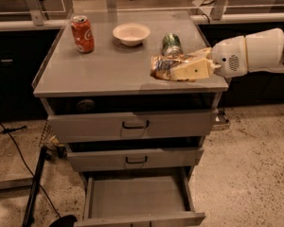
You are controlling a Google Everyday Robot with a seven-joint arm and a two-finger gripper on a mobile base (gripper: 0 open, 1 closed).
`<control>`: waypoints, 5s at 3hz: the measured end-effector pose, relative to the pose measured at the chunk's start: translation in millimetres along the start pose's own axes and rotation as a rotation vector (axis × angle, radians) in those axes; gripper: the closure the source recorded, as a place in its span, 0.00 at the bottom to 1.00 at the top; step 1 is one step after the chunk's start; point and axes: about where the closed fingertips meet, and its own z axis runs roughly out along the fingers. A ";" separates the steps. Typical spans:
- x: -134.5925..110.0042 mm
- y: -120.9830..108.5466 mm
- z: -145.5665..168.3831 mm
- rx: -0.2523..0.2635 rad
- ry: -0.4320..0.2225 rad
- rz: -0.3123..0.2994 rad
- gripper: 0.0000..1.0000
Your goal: Place orange can into bottom drawer
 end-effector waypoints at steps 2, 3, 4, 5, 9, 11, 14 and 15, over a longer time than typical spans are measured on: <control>29.1 13.8 -1.7 -0.049 -0.041 -0.073 1.00; 73.0 9.7 1.7 -0.055 -0.034 -0.164 1.00; 140.6 7.4 27.6 -0.084 0.077 -0.208 1.00; 140.7 7.6 27.8 -0.085 0.078 -0.208 1.00; 264.8 49.6 80.0 -0.169 0.030 -0.262 1.00; 312.1 40.9 122.2 -0.187 0.054 -0.355 1.00; 443.5 -0.9 205.2 -0.184 0.096 -0.413 1.00; 443.8 -0.9 205.3 -0.184 0.096 -0.413 1.00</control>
Offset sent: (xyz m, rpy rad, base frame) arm -0.0458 -0.0299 -0.0535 0.0321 -0.1671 0.1150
